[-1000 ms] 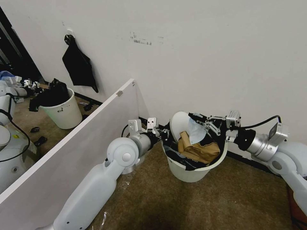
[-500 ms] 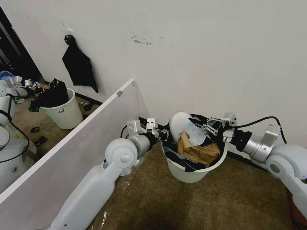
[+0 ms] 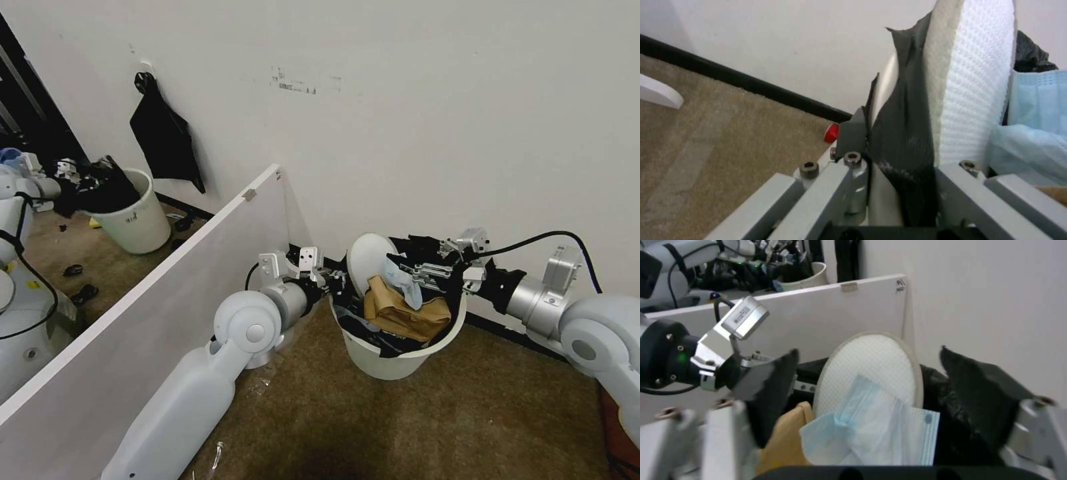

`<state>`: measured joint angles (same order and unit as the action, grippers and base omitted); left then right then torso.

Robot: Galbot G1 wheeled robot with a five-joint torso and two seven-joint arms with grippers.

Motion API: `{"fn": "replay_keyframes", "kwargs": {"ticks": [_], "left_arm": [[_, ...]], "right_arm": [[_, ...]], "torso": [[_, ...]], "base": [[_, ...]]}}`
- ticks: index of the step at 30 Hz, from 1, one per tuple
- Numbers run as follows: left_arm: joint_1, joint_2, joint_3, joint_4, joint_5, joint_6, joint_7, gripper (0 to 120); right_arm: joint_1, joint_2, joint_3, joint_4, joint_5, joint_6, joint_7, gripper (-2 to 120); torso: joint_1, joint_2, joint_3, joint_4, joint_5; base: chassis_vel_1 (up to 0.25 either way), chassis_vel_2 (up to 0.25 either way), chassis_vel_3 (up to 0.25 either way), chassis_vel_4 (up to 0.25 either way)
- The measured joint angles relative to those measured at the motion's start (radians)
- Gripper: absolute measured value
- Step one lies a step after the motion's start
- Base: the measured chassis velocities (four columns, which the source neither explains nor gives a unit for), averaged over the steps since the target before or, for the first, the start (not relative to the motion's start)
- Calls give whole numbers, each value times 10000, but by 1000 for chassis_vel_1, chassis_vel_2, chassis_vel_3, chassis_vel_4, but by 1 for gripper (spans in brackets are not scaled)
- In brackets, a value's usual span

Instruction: Pick up the trash bin and place the garbage on the floor into it.

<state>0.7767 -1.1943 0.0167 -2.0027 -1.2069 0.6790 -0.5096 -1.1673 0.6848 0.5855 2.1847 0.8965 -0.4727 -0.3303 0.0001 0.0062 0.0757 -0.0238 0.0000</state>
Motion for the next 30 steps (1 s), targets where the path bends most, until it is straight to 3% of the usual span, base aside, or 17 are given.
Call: {"fn": "replay_keyframes", "kwargs": {"ticks": [4, 7, 19, 30], "left_arm": [[-1, -42, -39, 56, 14, -6, -15, 4], [10, -45, -55, 87, 93, -10, -18, 4], [278, 73, -714, 31, 127, -79, -135, 4], [453, 267, -1200, -97, 97, -91, -328, 4]], "right_arm": [[-27, 47, 50, 16, 48, 261, -30, 99], [-18, 90, 168, 54, 45, 459, -27, 100], [387, 449, 697, 437, 391, 1395, 607, 100], [506, 743, 762, 183, 147, 1435, 1367, 100]], "torso": [[0, 0, 0, -1, 0], [0, 0, 0, -2, 0], [0, 0, 0, -1, -1], [0, 0, 0, -1, -1]], "base": [[0, 0, 0, 0], [0, 0, 0, 0], [0, 0, 0, 0], [0, 0, 0, 0]]}}
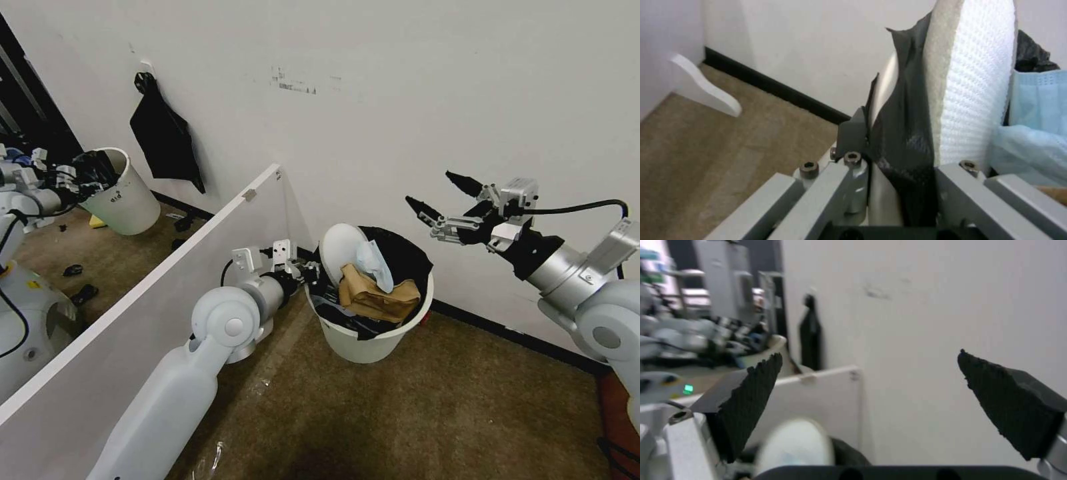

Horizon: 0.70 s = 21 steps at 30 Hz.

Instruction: Pick up the trash bin and place the garbage on the floor into it.

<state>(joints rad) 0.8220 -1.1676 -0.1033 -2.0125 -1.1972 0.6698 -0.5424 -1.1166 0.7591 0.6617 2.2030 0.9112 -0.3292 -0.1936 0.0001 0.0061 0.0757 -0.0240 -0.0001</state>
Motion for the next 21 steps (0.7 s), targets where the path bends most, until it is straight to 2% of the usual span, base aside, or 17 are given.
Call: {"fn": "replay_keyframes", "kwargs": {"ticks": [4, 6, 15, 21], "left_arm": [[59, 62, -155, -66, 25, -19, -28, 4], [133, 202, -388, -215, 109, -54, -75, 4], [396, 293, -830, -482, 742, -206, -20, 4], [570, 377, -1057, -529, 1229, -262, 156, 4]], "right_arm": [[-104, 59, 7, -76, -127, -168, 444, 100], [-346, 212, -117, -256, -398, -464, 1537, 100], [-789, 577, -405, -838, -1190, -369, 2444, 100], [-1017, 767, -525, -1228, -1934, 0, 2575, 100]], "torso": [[0, 0, 0, 1, 1], [0, 0, 0, 0, 2], [0, 1, -1, 0, 0], [0, 0, 0, -1, 1]], "base": [[0, 0, 0, 0], [0, 0, 0, 0], [0, 0, 0, 0], [0, 0, 0, 0]]}}
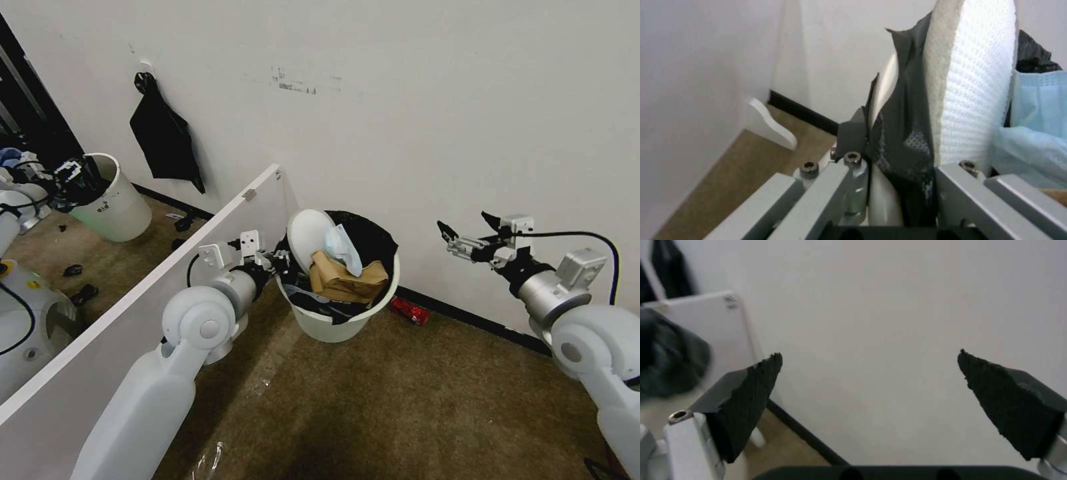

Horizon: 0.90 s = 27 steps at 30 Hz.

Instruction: Pick up the trash bin and place the garbage on the floor into it.

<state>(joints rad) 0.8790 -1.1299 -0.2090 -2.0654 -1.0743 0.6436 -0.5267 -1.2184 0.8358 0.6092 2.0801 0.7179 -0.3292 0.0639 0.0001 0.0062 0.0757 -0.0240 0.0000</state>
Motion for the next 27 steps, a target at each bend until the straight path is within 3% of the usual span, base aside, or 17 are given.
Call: {"fn": "replay_keyframes", "kwargs": {"ticks": [16, 27], "left_arm": [[391, 193, -756, -151, 277, -38, 191, 4], [277, 122, -691, -26, 259, -39, 191, 4]], "right_arm": [[-46, 83, -74, -223, -714, 540, -202, 100], [33, 220, -104, -256, -1294, 294, -401, 100]], "torso": [[0, 0, 0, 2, -1], [0, 0, 0, 1, 0]], "base": [[0, 0, 0, 0], [0, 0, 0, 0]]}}
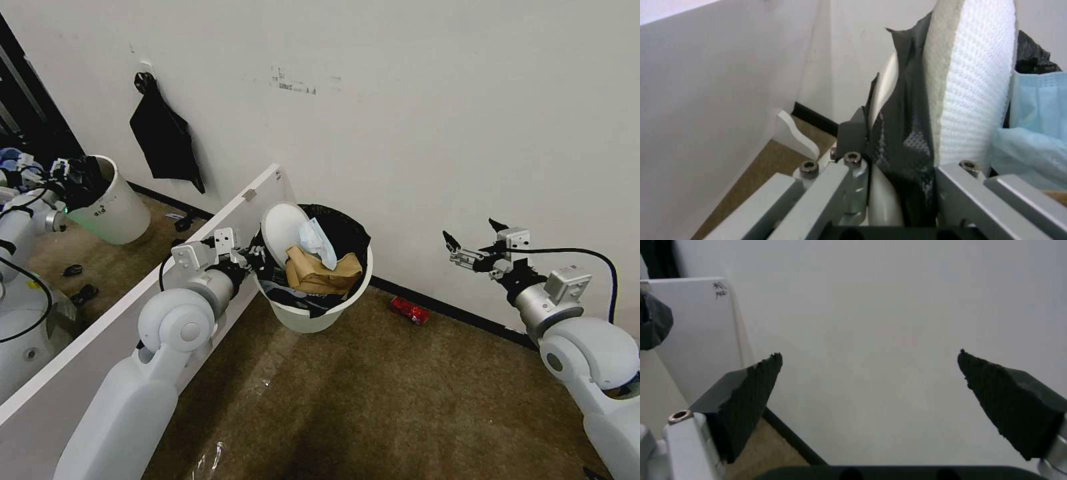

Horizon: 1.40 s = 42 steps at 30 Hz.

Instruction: Pick up the trash bin and place the garbage on the floor into it.

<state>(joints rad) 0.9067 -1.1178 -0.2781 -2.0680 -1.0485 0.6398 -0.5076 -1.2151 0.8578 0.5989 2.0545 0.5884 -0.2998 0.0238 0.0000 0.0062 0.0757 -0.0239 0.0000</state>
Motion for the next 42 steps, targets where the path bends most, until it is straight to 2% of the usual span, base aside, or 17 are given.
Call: {"fn": "replay_keyframes", "kwargs": {"ticks": [10, 24, 34, 42], "left_arm": [[-73, -110, 44, 123, 6, 0, 22, 4], [-137, -178, 70, 170, -3, -1, 20, 4], [-81, -154, 11, 67, -53, -1, -17, 4], [-67, -152, 65, 38, -69, 3, -43, 4]], "right_arm": [[153, 15, -73, -167, -27, 222, 17, 100], [156, -49, -18, -210, -41, 437, -87, 100], [119, -58, -12, -191, -39, 703, -645, 100], [133, -253, -9, -238, 86, 1011, -1599, 100]], "torso": [[0, 1, -1, 0, 0], [2, -1, 5, 3, -1], [0, 0, -2, -2, 1], [0, 0, -1, 0, 0]], "base": [[-11, 8, 13, -10], [-143, 155, 149, -126], [3, -7, -4, 9], [0, 0, 0, 0]]}}
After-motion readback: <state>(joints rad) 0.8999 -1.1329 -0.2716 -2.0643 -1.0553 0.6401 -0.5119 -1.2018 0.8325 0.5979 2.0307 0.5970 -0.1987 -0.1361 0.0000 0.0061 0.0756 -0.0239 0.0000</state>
